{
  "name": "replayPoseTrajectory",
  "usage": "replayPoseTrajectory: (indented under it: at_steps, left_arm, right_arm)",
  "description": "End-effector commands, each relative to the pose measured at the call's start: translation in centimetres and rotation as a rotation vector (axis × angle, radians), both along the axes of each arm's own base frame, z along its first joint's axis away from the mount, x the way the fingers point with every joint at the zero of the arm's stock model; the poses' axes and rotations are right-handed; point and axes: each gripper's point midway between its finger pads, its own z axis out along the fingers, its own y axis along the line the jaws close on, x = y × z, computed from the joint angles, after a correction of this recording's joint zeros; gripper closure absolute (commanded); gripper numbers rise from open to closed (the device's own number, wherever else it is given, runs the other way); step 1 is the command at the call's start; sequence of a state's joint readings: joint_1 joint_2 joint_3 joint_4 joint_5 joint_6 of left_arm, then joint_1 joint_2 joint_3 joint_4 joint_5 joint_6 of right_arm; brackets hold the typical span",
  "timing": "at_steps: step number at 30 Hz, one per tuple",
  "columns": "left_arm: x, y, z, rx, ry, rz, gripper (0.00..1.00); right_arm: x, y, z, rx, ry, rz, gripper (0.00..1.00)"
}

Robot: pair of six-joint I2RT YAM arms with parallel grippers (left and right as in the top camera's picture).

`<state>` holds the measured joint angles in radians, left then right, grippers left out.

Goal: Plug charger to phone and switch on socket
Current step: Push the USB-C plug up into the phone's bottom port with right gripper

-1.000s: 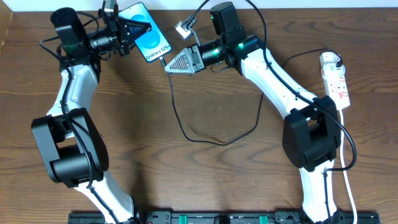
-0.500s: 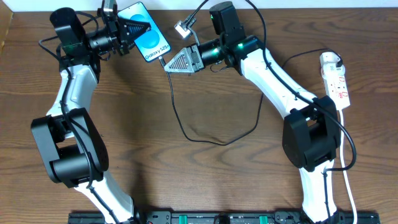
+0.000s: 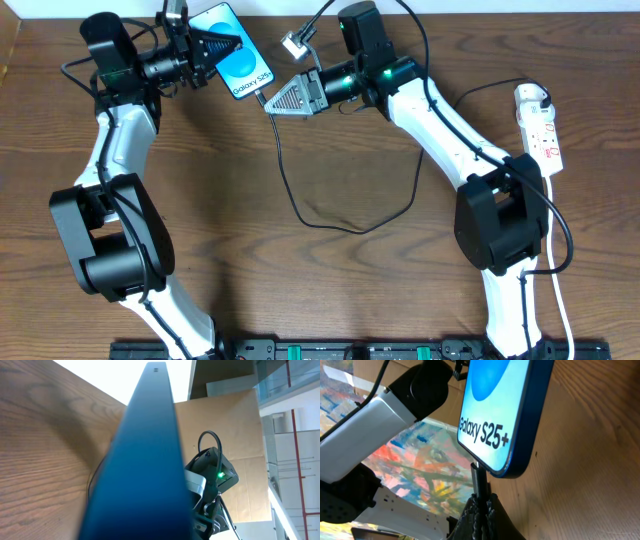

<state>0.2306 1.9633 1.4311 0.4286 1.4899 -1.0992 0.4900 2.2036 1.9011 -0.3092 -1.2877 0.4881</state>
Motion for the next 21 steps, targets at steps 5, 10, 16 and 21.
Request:
replayPoseTrajectory:
  at_steps: [5,10,16,21]
  left_arm:
    - [-1.6,-0.8,1.2,0.001,-0.055,-0.087,0.93]
    - [-1.6,-0.8,1.1,0.002,-0.057,-0.087,0.92]
    - [-1.6,-0.8,1.2,0.002,-0.058,-0.087,0.93]
    - [-1.7,-1.0,1.1,0.002,-0.058,-0.090,0.92]
  right_arm:
    - [0.0,0.4,2.2,0.026,-0.052,-0.016,0.99]
    - [0.2,0.7,3.0,0.045,-0.054,-0.020,0.99]
    - [0.5,1.0,3.8,0.066,-0.063,-0.031,0.99]
    - [1.0,1.1,3.6,0.053,-0.062,-0.063,0.99]
